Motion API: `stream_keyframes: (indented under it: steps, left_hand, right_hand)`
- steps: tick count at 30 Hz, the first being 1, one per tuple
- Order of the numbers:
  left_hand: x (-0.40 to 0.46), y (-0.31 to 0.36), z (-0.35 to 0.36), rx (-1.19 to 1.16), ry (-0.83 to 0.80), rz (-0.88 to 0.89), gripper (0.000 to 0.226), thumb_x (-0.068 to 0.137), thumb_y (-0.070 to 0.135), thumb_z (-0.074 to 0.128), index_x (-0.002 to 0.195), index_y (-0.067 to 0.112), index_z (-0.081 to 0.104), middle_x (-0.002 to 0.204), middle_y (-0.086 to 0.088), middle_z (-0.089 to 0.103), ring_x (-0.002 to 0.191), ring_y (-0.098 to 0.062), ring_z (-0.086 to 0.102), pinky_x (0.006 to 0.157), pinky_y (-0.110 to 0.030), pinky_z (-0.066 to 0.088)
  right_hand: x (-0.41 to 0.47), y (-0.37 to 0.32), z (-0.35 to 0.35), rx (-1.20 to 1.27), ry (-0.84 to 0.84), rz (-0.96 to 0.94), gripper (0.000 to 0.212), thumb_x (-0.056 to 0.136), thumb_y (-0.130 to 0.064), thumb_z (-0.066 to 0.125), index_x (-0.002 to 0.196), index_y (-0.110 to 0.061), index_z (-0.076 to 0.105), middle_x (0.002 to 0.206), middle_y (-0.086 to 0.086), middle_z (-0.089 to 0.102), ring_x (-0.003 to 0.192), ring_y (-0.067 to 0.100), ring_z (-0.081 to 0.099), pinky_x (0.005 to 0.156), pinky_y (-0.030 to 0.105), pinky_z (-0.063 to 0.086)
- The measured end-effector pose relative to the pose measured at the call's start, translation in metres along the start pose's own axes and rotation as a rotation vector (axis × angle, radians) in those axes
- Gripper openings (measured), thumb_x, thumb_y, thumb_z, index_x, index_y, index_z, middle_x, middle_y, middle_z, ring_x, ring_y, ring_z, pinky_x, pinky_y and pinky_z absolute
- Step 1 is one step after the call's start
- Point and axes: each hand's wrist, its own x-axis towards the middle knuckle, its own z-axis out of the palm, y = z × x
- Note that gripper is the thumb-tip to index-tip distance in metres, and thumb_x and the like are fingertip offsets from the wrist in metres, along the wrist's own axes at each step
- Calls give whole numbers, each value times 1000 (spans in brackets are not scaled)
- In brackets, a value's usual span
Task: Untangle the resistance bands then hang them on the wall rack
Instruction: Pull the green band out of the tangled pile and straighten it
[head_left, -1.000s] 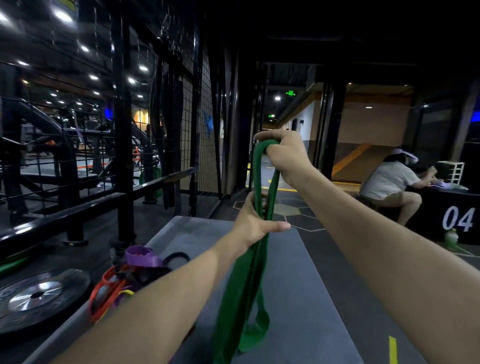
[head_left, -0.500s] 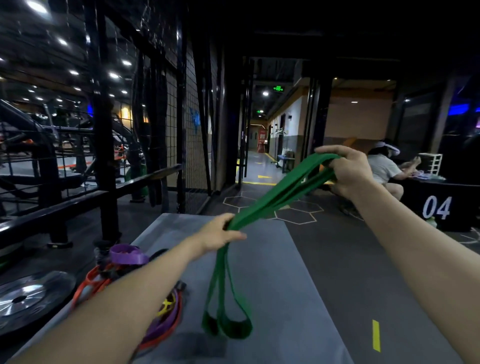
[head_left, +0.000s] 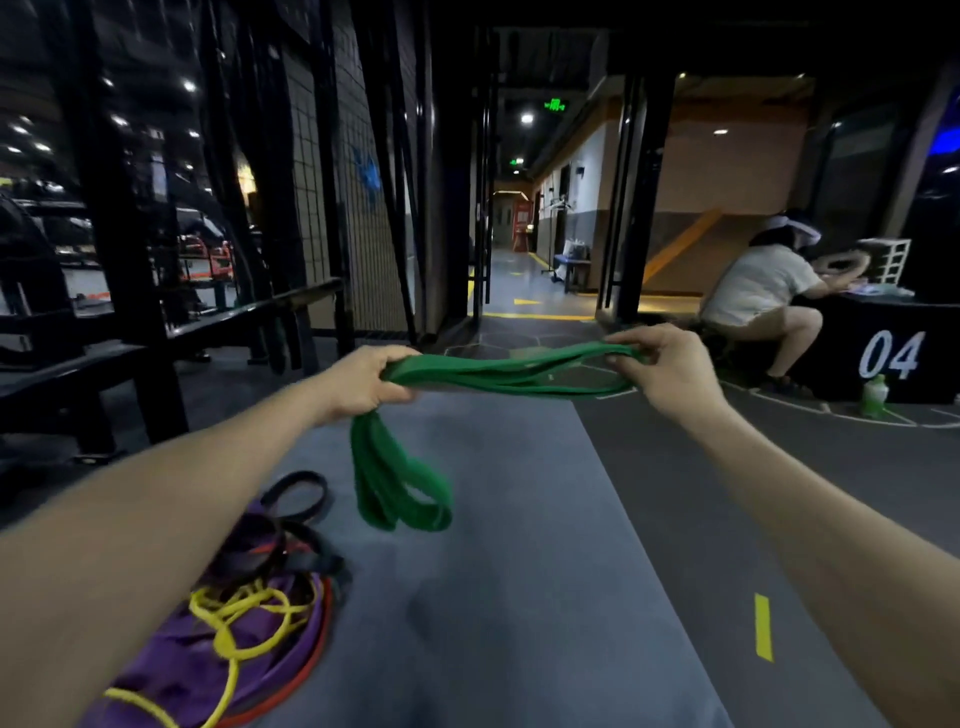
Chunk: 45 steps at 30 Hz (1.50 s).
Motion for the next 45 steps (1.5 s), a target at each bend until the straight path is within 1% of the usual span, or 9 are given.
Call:
stream_keyframes:
  steps: [4, 9, 22, 26, 30, 33, 37, 42, 45]
  left_hand:
    - [26, -31, -42, 165, 66, -32, 41, 82, 5, 66, 119, 18, 55, 102, -3, 59, 95, -17, 55, 62, -6, 41]
    - [73, -61, -47, 327, 46, -62, 37, 79, 14, 72, 112, 24, 58, 81, 7, 60, 68, -4, 53, 59, -11, 41]
    - [151, -197, 216, 172, -275, -108, 62, 68, 27, 81, 123, 24, 52, 123, 4, 56, 113, -16, 51, 101, -30, 38]
    - [155, -198, 214, 130, -255, -130, 66, 63, 34, 84, 121, 23, 54, 115, 6, 57, 108, -14, 53, 91, -22, 38]
    - [150, -198, 214, 255, -289, -89, 93, 41, 71, 60, 126, 33, 50, 125, 5, 51, 119, -17, 47, 108, -37, 33]
    - [146, -200, 215, 308, -274, -30, 70, 70, 56, 68, 132, 33, 46, 131, 1, 42, 125, -21, 40, 111, -36, 26]
    - [143, -200, 219, 372, -280, 5, 60, 82, 44, 64, 136, 31, 42, 136, 1, 41, 127, -20, 38, 110, -33, 22]
    - [144, -199, 218, 391, -296, -16, 67, 81, 46, 65, 139, 29, 39, 137, 0, 39, 130, -22, 35, 111, -34, 22]
    - [145, -199, 218, 400, -280, 4, 64, 80, 44, 66, 138, 31, 40, 135, -2, 42, 129, -22, 36, 108, -33, 24]
  right_hand:
    - [23, 12, 84, 161, 10, 19, 22, 80, -14, 71, 102, -12, 70, 98, 7, 57, 86, 20, 57, 74, 25, 48]
    - [34, 64, 156, 226, 38, 56, 20, 85, -14, 66, 104, -13, 69, 98, 9, 59, 87, 21, 59, 77, 29, 47]
    - [-18, 253, 165, -226, -59, 367, 32, 80, 15, 43, 96, -10, 56, 102, 11, 40, 84, 23, 43, 62, 21, 29]
    - [-19, 255, 174, -299, -56, 346, 35, 80, 14, 40, 95, -17, 50, 105, 6, 37, 87, 30, 44, 67, 34, 42]
    - [-34, 251, 170, -559, -164, 235, 41, 71, 16, 44, 101, -12, 46, 102, 5, 35, 90, 24, 31, 64, 35, 36]
    - [-42, 249, 161, -779, -237, 59, 38, 67, 11, 54, 101, -4, 49, 108, 14, 47, 93, 35, 46, 68, 39, 38]
    - [-35, 228, 160, -836, -304, -93, 45, 67, -6, 56, 112, -1, 53, 133, 16, 47, 122, 36, 45, 102, 41, 37]
    - [-28, 177, 234, -615, -300, -238, 30, 70, -8, 53, 97, -6, 65, 108, 14, 62, 94, 37, 60, 85, 39, 48]
    - [-38, 169, 279, -509, -379, -53, 25, 91, -17, 47, 109, -10, 62, 115, 11, 58, 107, 35, 52, 98, 38, 37]
